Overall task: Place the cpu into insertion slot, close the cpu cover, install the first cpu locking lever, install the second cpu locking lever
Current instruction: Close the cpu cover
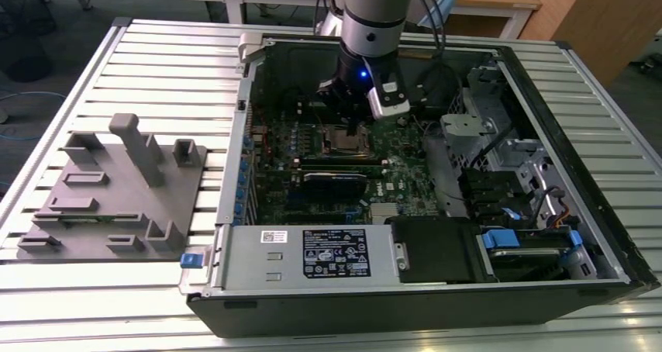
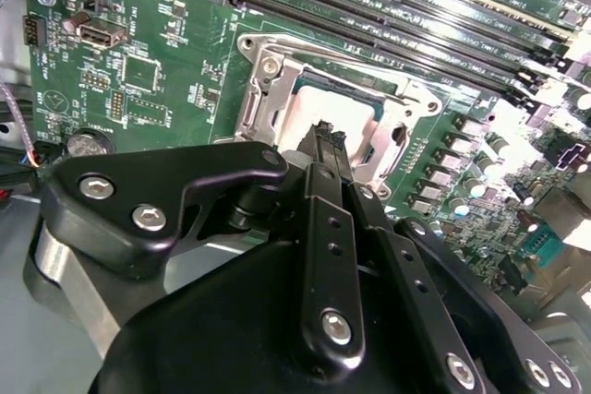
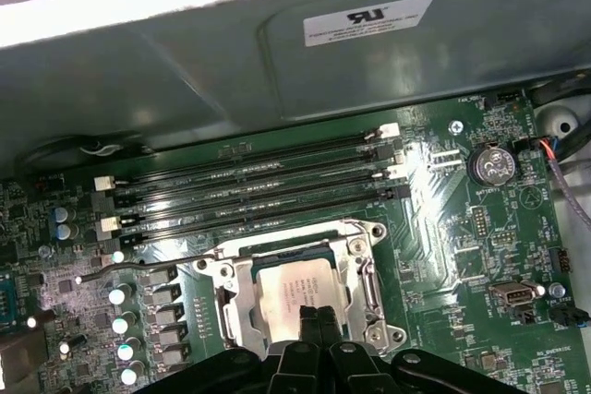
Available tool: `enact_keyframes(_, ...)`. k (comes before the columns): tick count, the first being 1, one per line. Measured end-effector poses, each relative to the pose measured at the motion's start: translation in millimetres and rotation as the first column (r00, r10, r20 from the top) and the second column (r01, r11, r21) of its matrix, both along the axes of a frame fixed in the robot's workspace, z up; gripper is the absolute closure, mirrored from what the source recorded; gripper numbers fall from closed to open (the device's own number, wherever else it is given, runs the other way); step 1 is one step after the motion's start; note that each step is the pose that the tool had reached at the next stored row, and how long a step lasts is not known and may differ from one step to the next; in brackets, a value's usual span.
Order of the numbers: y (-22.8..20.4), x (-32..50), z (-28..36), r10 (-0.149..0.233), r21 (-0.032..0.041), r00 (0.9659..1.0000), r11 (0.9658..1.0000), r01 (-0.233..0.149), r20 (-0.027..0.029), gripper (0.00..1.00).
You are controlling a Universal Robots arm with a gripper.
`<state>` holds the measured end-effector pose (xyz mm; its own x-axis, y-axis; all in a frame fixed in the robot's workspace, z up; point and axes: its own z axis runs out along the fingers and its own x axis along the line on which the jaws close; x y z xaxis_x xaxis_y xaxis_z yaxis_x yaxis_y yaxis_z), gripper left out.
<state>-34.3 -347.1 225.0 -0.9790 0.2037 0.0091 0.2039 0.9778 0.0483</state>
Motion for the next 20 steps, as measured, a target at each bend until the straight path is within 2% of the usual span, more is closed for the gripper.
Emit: enact_keyframes(20, 0.0, -19.5, -3.4, 0.0, 0.0001, 1.0, 1.0, 0.0, 0.0006, 0.89)
